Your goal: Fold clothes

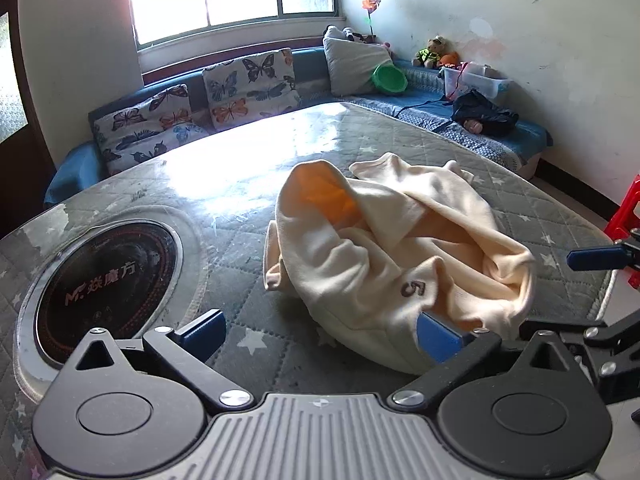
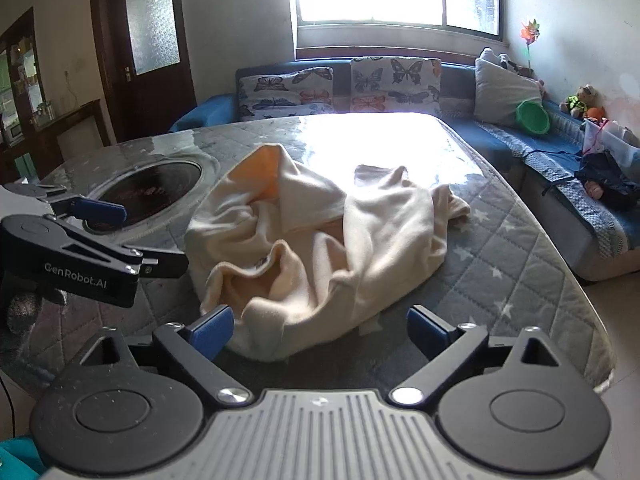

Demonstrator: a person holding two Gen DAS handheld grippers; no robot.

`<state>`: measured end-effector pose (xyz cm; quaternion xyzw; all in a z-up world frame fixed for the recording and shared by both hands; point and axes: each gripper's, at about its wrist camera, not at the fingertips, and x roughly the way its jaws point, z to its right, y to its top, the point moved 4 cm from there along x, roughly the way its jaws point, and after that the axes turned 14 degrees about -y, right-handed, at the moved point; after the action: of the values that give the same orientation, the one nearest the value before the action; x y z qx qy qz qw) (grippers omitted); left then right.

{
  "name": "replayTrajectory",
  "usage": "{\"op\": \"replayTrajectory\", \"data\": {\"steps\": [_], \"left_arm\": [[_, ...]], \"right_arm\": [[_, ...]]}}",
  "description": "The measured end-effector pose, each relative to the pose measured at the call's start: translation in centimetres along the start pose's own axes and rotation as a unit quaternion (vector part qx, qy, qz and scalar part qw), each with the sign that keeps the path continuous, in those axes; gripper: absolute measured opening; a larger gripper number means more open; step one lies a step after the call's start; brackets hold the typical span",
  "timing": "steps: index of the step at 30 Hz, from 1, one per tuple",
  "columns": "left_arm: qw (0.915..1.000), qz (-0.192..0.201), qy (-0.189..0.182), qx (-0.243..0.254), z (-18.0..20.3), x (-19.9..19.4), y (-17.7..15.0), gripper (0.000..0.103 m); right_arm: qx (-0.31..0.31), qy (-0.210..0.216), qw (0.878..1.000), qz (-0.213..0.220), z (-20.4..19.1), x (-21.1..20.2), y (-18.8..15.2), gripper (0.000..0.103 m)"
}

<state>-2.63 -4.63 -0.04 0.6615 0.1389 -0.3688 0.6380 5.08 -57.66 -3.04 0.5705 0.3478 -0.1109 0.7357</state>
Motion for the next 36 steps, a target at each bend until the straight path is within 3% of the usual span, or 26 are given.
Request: {"op": "replayTrajectory", "data": {"steps": [8, 20, 36], "left_arm": [[0.9997, -0.002, -0.003, 0.024, 1.6, -0.3, -0.8, 0.103], [0.9996, -0.021, 0.002, 0.02, 1.7, 0.7, -1.8, 0.103], [0.9993, -0.03, 0.013, 0.019, 1.7, 0.7, -2.6, 0.103]], "right_arm": [[0.027, -0.028, 0.999, 0.013, -8.8, -3.3, -0.6, 0.101], [0.055, -0.042, 0.997, -0.017, -16.6, -2.9, -1.0, 0.103], [0.065, -0.057, 0.996, -0.019, -25.5, -2.5, 0.1, 0.103]]}}
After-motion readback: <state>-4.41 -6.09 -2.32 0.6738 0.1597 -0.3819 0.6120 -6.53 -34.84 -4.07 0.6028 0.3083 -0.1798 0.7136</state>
